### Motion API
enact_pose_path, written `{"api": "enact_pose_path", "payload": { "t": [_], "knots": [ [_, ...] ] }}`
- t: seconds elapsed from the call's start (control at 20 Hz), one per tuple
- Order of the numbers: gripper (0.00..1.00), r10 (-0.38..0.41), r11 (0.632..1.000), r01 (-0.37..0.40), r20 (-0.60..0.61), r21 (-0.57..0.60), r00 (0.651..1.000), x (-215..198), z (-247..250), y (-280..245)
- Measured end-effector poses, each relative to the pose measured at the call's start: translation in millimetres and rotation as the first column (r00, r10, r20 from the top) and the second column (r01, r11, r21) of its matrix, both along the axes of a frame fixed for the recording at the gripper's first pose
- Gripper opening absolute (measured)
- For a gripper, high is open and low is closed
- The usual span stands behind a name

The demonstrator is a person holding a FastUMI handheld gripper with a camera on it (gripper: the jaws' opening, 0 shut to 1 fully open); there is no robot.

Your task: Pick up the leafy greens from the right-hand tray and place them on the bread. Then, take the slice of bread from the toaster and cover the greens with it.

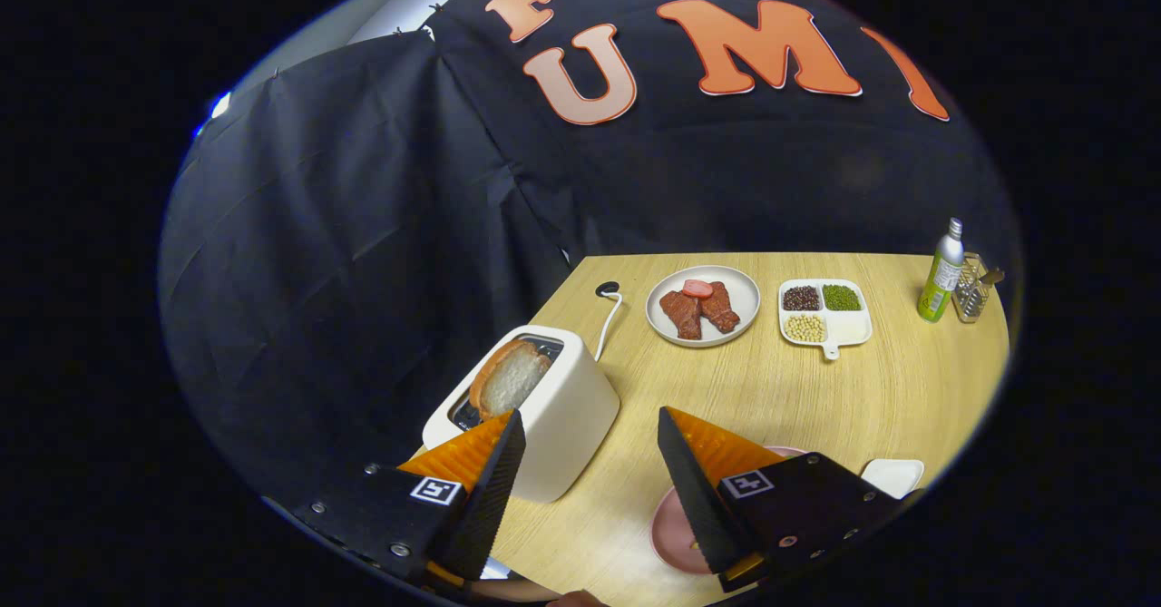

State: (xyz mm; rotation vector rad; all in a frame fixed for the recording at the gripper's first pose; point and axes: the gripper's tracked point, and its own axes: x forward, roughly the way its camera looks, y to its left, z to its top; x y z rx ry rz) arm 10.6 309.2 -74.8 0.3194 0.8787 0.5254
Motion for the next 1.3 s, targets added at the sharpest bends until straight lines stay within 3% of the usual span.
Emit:
{"api": "enact_pose_path", "payload": {
  "t": [0.1, 0.35, 0.7, 1.1, 1.3],
  "knots": [
    [0.94, 0.004, 1.000, -0.004, -0.035, 0.008, 0.999, 7, 4, 17],
    [0.92, 0.028, 0.998, -0.017, -0.191, 0.058, 0.981, 14, -14, 63],
    [0.90, 0.054, 0.997, -0.042, -0.222, 0.057, 0.974, 25, -13, 104],
    [0.79, 0.061, 0.997, -0.071, -0.282, -0.024, 0.958, 26, -37, 126],
    [0.63, 0.072, 0.989, -0.105, -0.290, -0.101, 0.954, 20, -46, 133]
  ]
}}
